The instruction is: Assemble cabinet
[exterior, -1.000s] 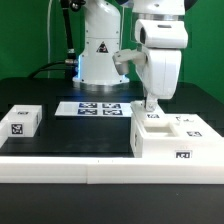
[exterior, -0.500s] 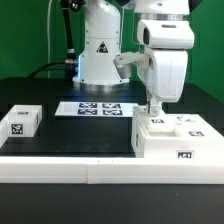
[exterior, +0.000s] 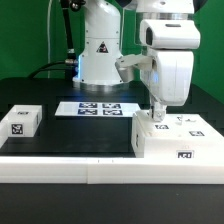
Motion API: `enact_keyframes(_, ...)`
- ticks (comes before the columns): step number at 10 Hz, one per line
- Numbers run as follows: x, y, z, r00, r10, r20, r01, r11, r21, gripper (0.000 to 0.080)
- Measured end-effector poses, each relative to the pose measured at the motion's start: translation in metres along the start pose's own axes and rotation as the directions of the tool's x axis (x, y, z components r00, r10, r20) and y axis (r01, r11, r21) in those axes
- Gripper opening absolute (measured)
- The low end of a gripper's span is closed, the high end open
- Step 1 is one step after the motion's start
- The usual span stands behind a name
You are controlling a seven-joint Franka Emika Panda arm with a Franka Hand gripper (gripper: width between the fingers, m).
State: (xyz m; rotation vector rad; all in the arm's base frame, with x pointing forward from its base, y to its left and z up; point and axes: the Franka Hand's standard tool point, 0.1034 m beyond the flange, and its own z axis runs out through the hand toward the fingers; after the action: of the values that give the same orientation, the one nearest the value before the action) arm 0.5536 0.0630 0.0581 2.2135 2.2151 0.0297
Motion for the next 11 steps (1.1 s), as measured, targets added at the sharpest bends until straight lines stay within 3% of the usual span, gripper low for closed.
enact_keyframes(1,0.0,0.008,0.0,1.0,0.002,0.001,-0.002,1.0,0.006,0.007)
enact_keyframes(3,0.0,0.023,0.001,1.0,-0.003,0.007,0.003,1.0,-0.006,0.007)
enact_keyframes(6,0.0,0.023,0.001,1.0,-0.001,0.019,0.0,0.999,0.032,0.0071)
enact_keyframes(10,0.0,0.023,0.001,1.0,0.017,0.021,-0.017,0.999,0.033,0.0071)
enact_keyframes(11,0.0,0.023,0.001,1.0,0.017,0.021,-0.017,0.999,0.033,0.0247)
